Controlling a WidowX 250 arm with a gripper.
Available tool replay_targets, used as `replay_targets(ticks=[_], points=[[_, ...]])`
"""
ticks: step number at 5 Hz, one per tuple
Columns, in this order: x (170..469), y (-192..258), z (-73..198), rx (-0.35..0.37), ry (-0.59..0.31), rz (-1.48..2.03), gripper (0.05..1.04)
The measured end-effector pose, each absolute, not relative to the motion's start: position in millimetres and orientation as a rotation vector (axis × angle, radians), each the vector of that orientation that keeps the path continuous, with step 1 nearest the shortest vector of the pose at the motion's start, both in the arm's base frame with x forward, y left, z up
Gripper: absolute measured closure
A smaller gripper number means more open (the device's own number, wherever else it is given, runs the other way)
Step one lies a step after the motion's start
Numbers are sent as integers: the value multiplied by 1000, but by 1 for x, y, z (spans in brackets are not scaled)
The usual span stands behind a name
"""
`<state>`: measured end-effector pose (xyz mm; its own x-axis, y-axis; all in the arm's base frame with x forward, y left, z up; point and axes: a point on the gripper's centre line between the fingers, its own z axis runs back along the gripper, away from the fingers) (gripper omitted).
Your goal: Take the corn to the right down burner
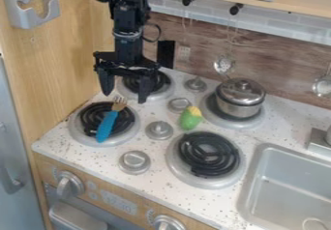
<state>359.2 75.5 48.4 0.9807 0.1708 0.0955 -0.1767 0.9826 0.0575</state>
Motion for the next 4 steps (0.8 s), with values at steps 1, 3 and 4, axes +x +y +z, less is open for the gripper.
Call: replay_targets(ticks=[1, 3, 4], points=[[355, 74, 33, 55, -46, 178, 85], [398, 32, 4, -42, -23, 98, 85], [425, 12, -4, -86, -32, 72, 85]])
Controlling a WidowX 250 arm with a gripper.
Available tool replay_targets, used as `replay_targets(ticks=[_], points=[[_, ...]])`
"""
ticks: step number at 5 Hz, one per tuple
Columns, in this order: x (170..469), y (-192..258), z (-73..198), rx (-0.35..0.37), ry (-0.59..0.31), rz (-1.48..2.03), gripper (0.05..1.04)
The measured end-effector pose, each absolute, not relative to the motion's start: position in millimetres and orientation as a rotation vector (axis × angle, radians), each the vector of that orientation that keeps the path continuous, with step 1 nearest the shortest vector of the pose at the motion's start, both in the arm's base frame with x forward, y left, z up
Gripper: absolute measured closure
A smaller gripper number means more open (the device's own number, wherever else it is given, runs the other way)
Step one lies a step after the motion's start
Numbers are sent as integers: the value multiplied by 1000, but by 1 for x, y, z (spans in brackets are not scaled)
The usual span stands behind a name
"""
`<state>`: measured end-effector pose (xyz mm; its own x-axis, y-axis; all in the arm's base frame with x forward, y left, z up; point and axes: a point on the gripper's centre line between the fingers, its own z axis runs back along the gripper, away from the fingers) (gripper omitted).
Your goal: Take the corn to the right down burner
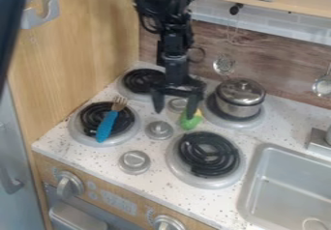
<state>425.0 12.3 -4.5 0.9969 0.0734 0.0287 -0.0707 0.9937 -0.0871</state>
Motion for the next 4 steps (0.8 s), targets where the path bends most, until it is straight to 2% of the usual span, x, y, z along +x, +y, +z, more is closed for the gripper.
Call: replay_targets(ticks=[2, 3, 4], points=[[457, 1, -25, -60, -28, 63, 85], [458, 2, -42, -35, 6, 69, 85], [459, 3, -52, -28, 23, 69, 144]])
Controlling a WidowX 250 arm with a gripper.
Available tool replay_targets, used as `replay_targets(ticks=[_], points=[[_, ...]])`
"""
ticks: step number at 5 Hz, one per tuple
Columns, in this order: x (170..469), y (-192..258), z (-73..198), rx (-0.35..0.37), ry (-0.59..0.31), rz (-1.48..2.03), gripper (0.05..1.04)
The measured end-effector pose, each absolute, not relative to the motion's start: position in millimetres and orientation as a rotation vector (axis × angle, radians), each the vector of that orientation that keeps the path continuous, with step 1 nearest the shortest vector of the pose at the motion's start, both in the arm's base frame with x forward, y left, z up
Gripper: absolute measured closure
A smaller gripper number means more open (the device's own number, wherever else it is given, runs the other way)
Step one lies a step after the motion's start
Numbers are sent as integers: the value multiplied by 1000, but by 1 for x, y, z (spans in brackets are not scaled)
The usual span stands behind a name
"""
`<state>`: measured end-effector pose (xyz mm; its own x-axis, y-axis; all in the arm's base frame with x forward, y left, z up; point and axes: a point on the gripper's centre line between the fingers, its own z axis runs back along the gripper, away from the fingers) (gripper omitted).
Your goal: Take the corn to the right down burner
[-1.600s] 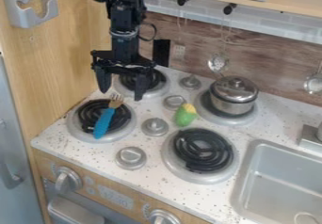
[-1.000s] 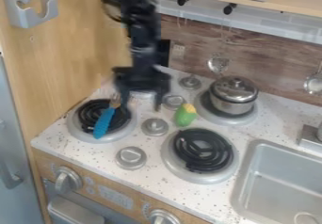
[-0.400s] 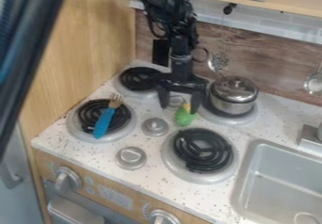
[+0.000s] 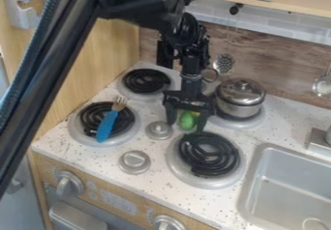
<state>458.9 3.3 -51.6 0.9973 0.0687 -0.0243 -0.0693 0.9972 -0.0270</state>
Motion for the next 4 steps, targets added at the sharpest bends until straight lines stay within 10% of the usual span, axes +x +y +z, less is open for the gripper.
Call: replay_targets(ticks=[1, 4], points=[[461, 3, -52, -24, 13, 77, 412], [423, -28, 26, -47, -125, -48, 442]])
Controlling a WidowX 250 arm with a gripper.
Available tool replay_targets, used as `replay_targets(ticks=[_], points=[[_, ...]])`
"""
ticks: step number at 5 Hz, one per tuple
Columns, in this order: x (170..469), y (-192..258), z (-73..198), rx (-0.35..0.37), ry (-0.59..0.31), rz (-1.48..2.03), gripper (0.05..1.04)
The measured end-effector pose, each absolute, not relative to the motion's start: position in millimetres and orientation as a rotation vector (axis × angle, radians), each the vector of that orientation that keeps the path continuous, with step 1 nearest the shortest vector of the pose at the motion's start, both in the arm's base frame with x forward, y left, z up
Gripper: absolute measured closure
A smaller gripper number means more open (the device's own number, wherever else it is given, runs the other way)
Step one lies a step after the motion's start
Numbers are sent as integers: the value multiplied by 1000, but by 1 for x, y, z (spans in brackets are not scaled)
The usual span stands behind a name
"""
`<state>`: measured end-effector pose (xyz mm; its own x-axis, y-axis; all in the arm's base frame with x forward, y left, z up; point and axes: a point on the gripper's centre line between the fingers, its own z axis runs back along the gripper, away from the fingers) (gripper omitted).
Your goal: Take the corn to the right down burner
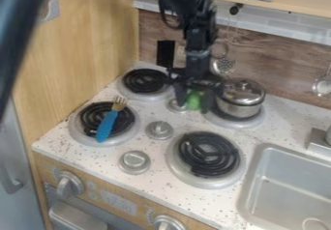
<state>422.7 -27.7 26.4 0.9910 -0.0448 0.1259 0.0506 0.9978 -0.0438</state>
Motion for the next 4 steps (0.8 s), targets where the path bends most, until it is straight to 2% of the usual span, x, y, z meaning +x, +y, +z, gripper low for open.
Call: replay_targets(ticks=[1, 2, 4], points=[[392, -39, 17, -62, -78, -113, 445], [375, -56, 4, -61, -33, -177, 446], [363, -59, -16, -12, 25, -188, 449]])
